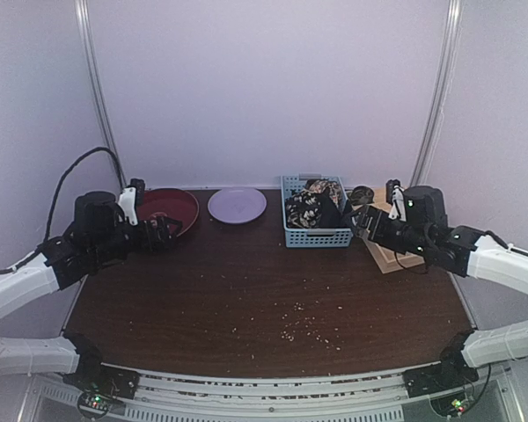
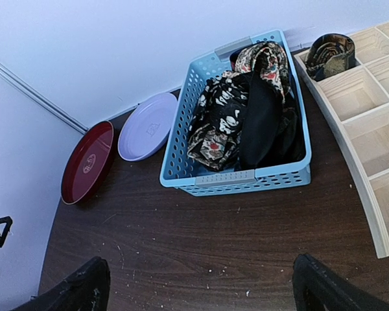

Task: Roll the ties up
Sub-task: Pick up the tie from the bin.

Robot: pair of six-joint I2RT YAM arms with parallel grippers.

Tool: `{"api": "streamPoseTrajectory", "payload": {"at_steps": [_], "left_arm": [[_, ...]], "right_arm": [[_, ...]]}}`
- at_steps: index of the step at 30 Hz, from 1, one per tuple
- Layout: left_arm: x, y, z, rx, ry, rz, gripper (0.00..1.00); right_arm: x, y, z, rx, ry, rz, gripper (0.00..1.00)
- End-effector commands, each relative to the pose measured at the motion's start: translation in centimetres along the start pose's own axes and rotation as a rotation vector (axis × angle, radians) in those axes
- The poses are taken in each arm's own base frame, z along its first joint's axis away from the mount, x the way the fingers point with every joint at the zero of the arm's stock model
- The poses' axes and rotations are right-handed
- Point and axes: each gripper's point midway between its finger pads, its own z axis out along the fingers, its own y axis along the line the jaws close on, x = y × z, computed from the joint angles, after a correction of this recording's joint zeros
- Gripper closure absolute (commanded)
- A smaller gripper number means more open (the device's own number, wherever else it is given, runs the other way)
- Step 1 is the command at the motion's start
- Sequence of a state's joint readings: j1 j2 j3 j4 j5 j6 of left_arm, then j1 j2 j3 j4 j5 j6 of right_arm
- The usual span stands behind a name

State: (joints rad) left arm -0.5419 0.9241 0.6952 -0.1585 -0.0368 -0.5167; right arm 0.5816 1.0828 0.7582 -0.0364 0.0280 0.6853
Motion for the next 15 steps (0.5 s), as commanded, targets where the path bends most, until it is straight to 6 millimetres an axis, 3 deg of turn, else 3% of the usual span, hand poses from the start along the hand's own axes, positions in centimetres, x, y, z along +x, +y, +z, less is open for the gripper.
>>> {"api": "streamPoseTrajectory", "payload": {"at_steps": [1,5,10,15], "left_arm": [[-2.6,-0.4,-0.3,-0.011,-0.036,0.038,0.02],[-3.3,-0.6,-0.9,-0.017,-0.018,0.085,0.02],[-2.1,-0.7,-0.8,-0.015,0.069,0.101,0.02],[-0.3,-0.1,-0.9,-0.038,0.163,0.163,0.02]], "right_arm": [[-1.5,1.5,1.4,-0.061,-0.054,0.017,0.02],[-2.1,1.7,4.6,-0.005,-0.040,-0.026,0.06],[-3.5,0.8,9.5,0.133,-0.062,-0.121,0.13],[-5.8,-0.5,14.2,0.325,-0.109,-0.231,0.26]]}}
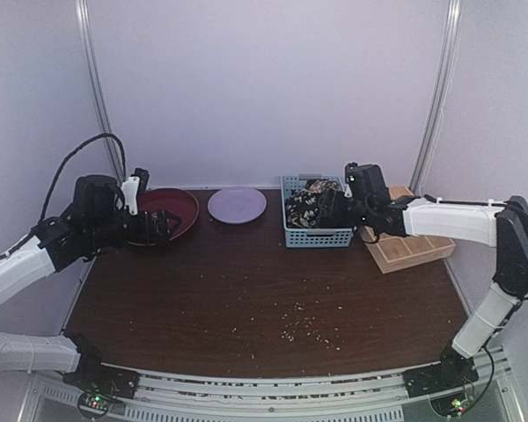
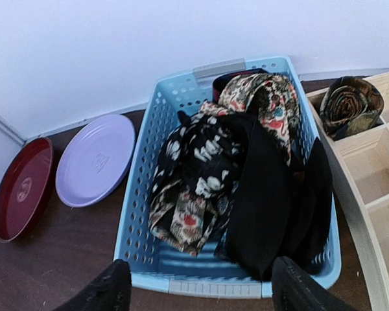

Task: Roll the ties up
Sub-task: Pick up the tie from the bin.

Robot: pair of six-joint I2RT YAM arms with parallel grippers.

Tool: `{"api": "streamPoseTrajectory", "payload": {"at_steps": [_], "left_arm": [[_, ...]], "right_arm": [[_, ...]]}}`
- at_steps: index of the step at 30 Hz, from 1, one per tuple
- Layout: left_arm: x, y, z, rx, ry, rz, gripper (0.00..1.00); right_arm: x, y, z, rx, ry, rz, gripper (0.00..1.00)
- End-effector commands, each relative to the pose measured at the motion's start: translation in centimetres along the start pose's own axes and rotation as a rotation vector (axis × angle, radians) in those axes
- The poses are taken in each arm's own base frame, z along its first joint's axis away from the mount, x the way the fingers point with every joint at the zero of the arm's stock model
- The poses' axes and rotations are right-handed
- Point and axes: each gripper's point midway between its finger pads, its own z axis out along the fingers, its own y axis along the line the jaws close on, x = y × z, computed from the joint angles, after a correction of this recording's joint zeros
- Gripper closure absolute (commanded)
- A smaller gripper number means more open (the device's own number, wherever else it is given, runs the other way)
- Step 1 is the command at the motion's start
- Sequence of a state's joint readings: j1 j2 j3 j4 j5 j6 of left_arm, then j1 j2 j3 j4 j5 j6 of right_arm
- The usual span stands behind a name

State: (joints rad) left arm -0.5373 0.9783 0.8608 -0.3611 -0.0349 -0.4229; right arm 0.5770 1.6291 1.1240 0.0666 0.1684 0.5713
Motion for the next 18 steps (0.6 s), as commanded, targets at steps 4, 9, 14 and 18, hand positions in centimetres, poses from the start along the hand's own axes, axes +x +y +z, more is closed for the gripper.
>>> {"api": "streamPoseTrajectory", "payload": {"at_steps": [4,9,14,18], "left_arm": [[1.8,1.3,-0.7,-0.055,0.089,0.108,0.02],[1.6,1.2,-1.4,-0.048,0.062,0.114,0.02],[1.5,1.3,-1.6,-0.049,0.054,0.126,0.02],[1.2,1.4,-1.8,-0.060,0.045,0.131,0.02]], "right_arm": [[-2.7,-0.3,6.9,0.210,-0.044,-0.202,0.42],[-1.1,0.4,12.8,0.243,0.018,-0.315,0.53],[-0.6,0.3,16.4,0.286,0.021,-0.418,0.49],[-0.7,-0.1,18.4,0.318,0.013,-0.485,0.50]]}}
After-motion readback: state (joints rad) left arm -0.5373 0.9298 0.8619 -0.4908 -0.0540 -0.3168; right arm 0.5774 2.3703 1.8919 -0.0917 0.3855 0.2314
